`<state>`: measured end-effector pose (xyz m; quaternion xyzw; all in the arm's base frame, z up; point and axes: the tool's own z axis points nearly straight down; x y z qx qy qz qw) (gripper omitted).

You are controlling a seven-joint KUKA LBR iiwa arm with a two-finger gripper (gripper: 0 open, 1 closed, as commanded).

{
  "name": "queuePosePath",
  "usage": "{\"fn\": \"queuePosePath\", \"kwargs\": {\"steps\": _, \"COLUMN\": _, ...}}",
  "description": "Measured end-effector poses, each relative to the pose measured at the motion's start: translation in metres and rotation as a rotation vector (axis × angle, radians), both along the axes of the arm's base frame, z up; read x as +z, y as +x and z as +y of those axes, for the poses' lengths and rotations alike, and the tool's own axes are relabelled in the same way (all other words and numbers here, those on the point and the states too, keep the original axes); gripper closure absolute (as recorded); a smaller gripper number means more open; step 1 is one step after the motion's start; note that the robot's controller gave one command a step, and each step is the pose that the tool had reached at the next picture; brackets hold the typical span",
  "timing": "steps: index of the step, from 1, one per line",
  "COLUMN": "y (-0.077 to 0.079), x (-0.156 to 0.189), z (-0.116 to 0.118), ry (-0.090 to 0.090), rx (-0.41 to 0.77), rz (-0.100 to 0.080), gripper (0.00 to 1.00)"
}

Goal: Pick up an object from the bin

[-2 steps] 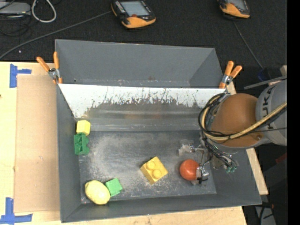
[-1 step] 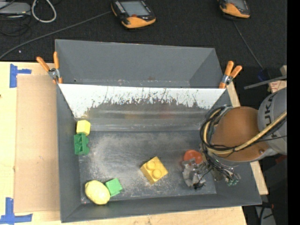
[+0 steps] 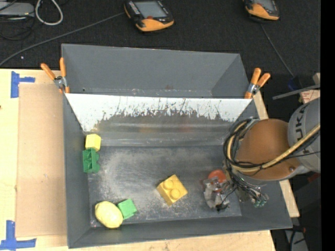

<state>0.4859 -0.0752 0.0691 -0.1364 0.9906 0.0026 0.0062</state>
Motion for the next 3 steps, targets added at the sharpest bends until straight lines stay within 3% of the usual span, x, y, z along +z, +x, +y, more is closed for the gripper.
{"fn": "queuePosePath", "kwargs": {"steps": 2, "y": -0.001, "x": 0.001, "z": -0.012, "ry": 0.001, "rx": -0.003, "rz": 0.002, "gripper": 1.0}}
{"fn": "queuePosePath", "kwargs": {"steps": 3, "y": 0.002, "x": 0.017, "z": -0.011, "ry": 0.002, "rx": -0.006, "rz": 0.001, "gripper": 1.0}}
